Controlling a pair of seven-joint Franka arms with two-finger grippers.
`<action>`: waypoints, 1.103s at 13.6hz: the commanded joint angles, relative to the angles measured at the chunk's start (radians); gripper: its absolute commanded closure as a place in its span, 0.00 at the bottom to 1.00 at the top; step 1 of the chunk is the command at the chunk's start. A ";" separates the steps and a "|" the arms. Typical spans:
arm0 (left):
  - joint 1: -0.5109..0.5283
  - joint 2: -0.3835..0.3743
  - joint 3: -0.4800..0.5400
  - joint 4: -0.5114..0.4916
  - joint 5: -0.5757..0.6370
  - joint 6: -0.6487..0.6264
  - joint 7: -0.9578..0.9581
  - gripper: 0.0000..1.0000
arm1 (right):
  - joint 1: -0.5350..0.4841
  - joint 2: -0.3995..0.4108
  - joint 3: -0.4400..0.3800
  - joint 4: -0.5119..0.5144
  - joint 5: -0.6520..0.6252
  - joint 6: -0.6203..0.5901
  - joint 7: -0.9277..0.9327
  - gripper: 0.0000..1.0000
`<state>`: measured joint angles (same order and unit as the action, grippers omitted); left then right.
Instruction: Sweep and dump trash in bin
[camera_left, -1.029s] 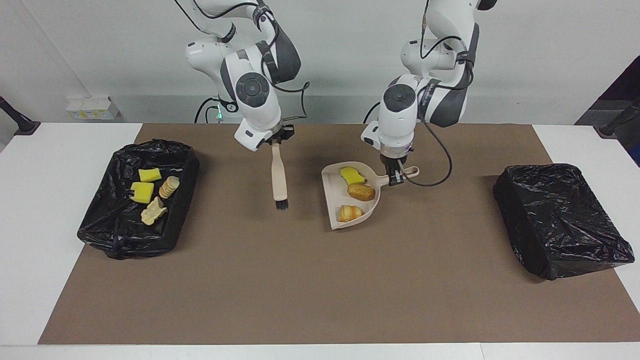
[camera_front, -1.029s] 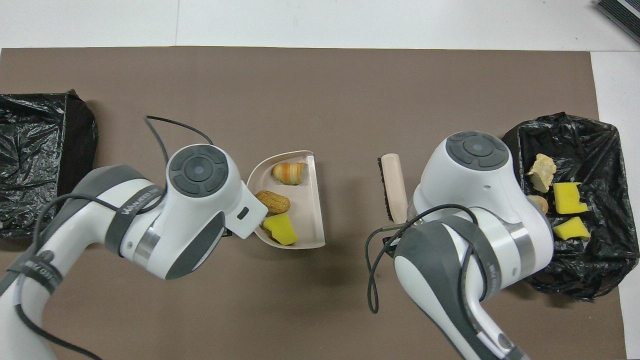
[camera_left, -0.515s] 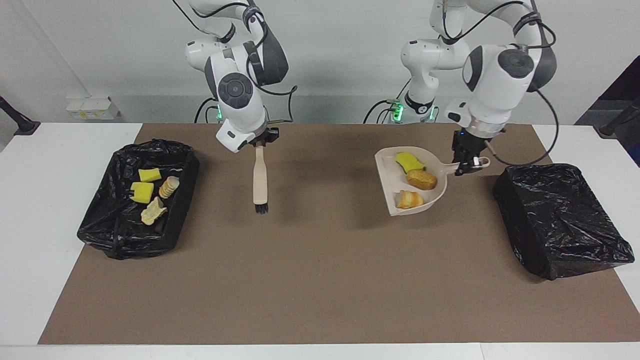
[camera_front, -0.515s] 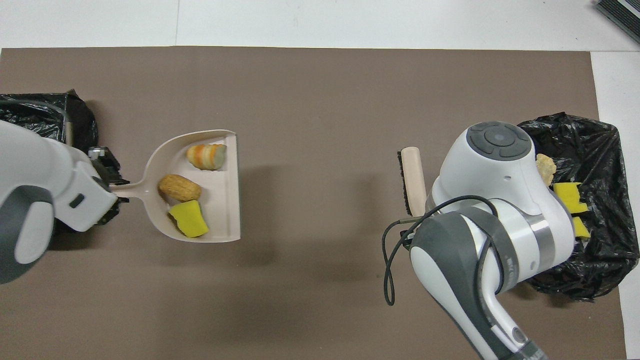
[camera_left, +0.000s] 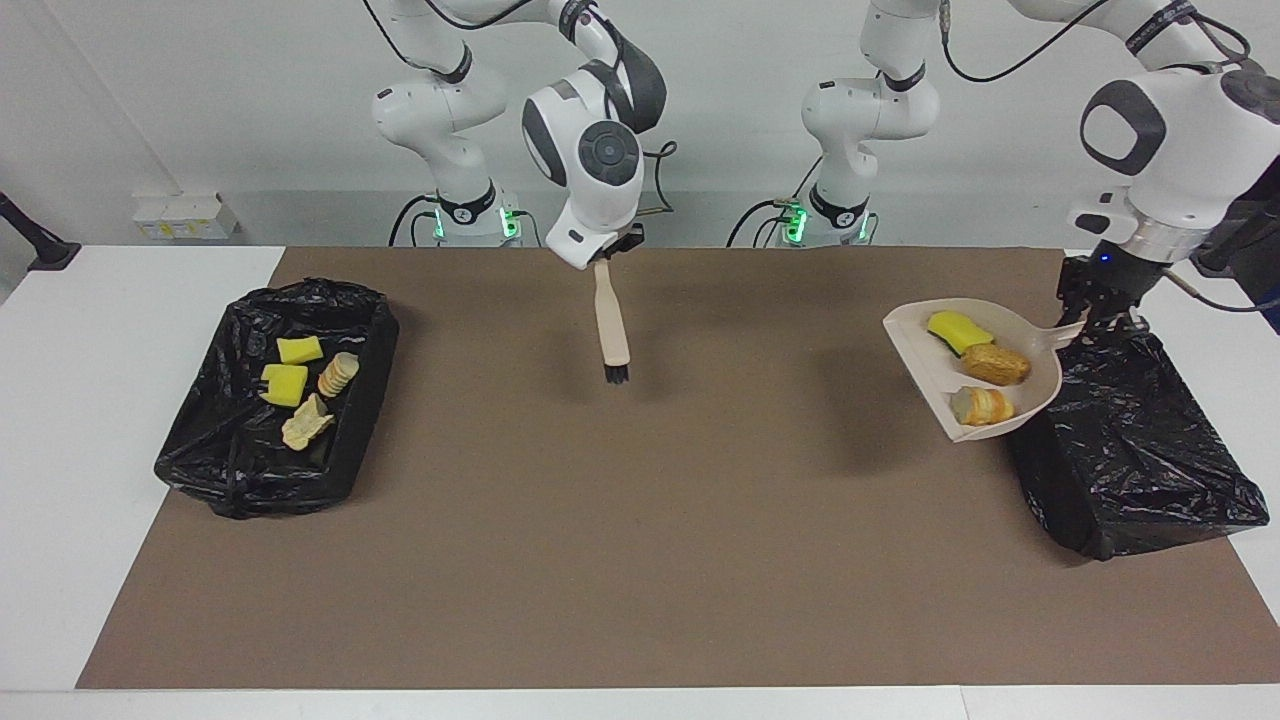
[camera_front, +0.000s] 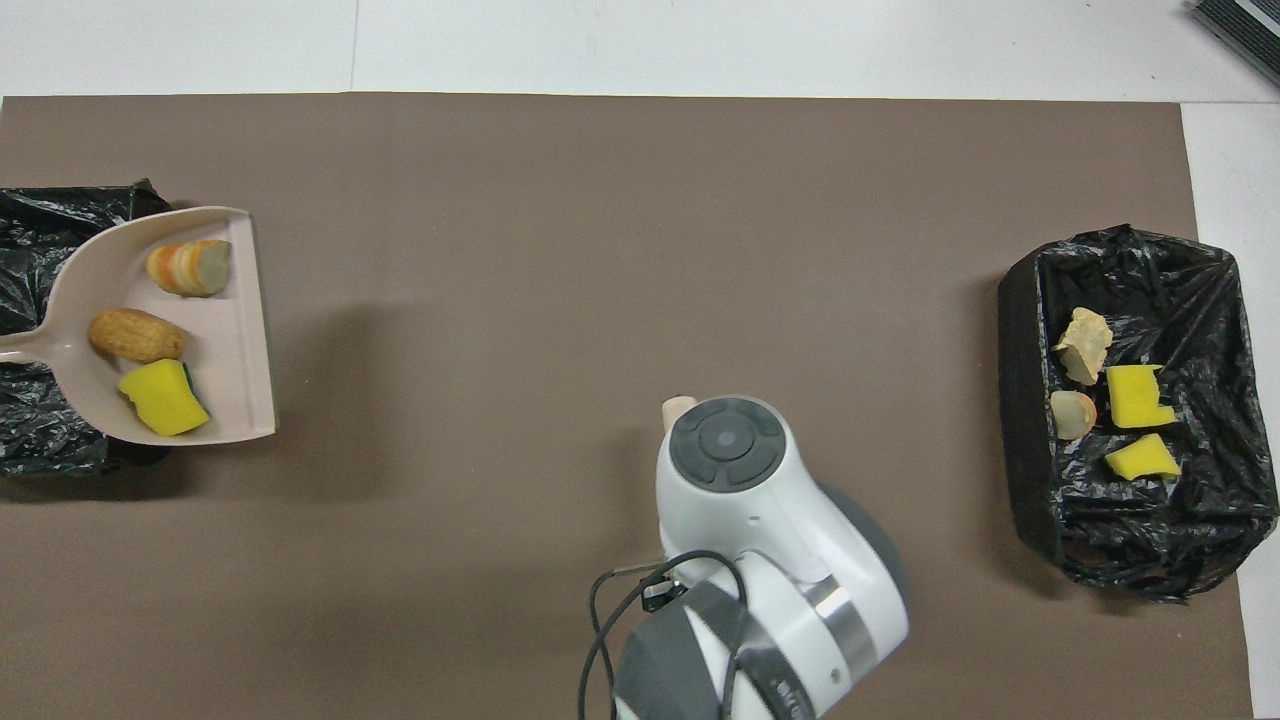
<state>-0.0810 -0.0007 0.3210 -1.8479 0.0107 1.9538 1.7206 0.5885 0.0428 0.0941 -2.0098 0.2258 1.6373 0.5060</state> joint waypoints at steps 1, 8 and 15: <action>0.030 0.114 0.068 0.186 -0.052 -0.030 0.053 1.00 | 0.072 -0.020 0.001 -0.090 0.055 0.070 0.060 1.00; 0.167 0.251 0.085 0.384 0.059 0.019 0.157 1.00 | 0.247 0.027 -0.001 -0.182 0.211 0.326 0.169 1.00; 0.101 0.269 0.087 0.334 0.435 0.086 0.085 1.00 | 0.252 0.063 -0.004 -0.086 0.198 0.190 0.183 0.00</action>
<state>0.0595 0.2615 0.3990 -1.5032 0.3429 2.0249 1.8492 0.8497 0.0941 0.0960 -2.1663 0.4186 1.9142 0.6655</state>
